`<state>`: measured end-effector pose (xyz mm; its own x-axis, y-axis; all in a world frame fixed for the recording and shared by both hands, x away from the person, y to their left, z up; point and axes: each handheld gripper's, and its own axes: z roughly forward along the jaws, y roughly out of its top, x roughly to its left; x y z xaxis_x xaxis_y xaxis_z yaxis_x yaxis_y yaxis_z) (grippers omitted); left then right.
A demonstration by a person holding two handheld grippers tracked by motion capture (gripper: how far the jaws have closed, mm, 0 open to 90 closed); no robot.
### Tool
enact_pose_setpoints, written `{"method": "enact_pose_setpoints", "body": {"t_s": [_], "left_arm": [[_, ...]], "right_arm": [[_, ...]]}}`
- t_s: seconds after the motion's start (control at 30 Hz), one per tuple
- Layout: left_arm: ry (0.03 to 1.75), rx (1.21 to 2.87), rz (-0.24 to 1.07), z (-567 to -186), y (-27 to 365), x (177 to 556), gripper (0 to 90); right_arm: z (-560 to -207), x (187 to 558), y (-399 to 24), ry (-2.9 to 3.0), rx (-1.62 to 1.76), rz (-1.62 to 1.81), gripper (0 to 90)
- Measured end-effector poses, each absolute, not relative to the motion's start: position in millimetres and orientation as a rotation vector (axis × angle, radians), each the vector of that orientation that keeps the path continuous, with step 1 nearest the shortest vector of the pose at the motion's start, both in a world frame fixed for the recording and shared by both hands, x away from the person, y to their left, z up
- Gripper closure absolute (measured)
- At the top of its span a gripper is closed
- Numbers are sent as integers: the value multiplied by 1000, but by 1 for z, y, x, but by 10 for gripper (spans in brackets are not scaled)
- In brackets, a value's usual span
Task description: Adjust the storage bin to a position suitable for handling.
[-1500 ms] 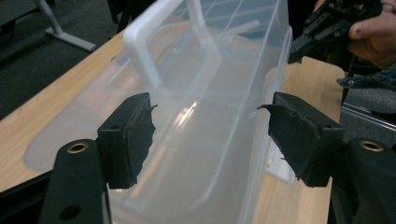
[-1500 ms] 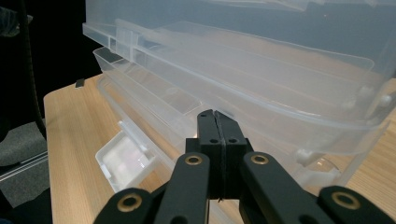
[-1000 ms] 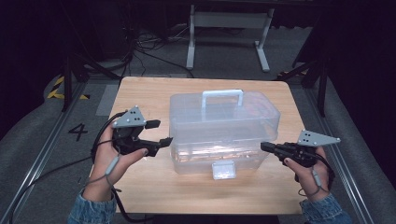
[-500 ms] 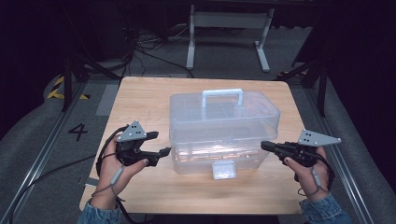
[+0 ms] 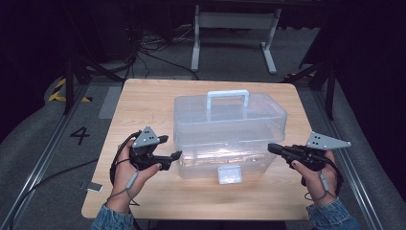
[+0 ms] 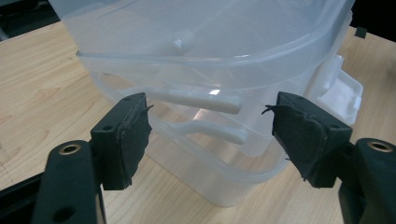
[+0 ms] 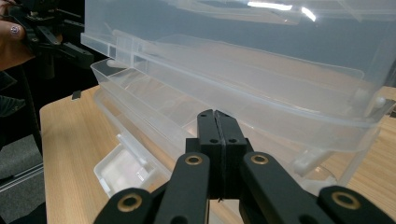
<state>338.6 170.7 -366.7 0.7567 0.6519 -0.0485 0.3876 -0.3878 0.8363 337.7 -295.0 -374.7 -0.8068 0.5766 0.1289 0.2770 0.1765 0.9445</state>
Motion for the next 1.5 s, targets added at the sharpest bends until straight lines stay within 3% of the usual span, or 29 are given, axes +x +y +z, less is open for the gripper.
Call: {"method": "enact_pose_setpoints", "body": {"t_s": [0.4,0.87,1.1,1.47,1.5], "left_arm": [[790,1970,464,-364,164,340,318],[788,1962,433,-364,159,343,306],[794,1954,435,-364,160,345,307],[799,1960,444,-362,163,351,308],[805,1957,439,-361,163,352,308]], "right_arm": [[-374,338,-296,2188,822,1687,900],[-367,331,-309,2223,798,1637,900],[-379,331,-323,2292,862,1508,900],[-383,336,-312,2455,721,1347,900],[-383,337,-309,2475,686,1326,853]]}}
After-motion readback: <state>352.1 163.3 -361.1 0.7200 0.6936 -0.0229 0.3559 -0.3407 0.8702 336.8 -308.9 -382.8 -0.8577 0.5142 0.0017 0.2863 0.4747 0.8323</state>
